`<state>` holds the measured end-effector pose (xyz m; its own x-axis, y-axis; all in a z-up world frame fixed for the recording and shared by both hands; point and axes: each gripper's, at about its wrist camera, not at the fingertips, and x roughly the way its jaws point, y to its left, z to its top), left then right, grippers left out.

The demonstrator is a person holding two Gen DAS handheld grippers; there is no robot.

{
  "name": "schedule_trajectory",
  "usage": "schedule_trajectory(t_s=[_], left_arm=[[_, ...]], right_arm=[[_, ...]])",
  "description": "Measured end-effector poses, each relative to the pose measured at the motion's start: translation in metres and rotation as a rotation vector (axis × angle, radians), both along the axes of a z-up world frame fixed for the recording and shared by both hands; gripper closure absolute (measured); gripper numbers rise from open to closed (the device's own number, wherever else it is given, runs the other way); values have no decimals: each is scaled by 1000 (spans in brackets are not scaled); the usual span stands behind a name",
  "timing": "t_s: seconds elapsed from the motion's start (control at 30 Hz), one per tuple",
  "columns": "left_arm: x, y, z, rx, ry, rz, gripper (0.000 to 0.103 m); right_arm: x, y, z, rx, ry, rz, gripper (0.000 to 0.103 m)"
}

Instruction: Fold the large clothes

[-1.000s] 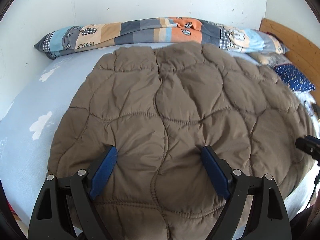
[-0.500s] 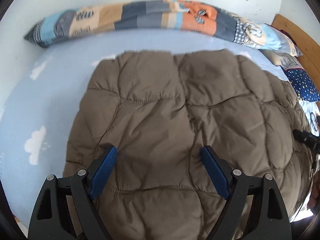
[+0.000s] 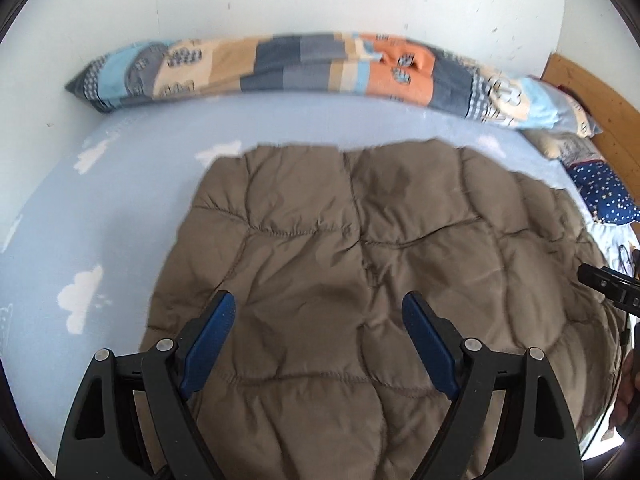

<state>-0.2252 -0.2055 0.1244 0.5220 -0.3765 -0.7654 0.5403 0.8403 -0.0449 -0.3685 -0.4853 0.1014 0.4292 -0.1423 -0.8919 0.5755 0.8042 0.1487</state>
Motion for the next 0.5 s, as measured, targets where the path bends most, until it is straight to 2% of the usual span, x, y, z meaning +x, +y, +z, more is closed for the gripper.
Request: schedule_trajectory(t_s=[0.1, 0.23, 0.33, 0.5], left_arm=[[-24, 10, 13, -14, -50, -20, 17], [-50, 30, 23, -38, -50, -22, 17], [-77, 52, 20, -62, -21, -14, 17], [-113, 85, 9, -95, 30, 45, 18]], right_arm=[[-22, 17, 25, -9, -68, 5, 6], [-53, 45, 53, -32, -156, 22, 9], [-81, 66, 61, -18, -188, 12, 11], [-126, 94, 59, 23, -190, -42, 11]])
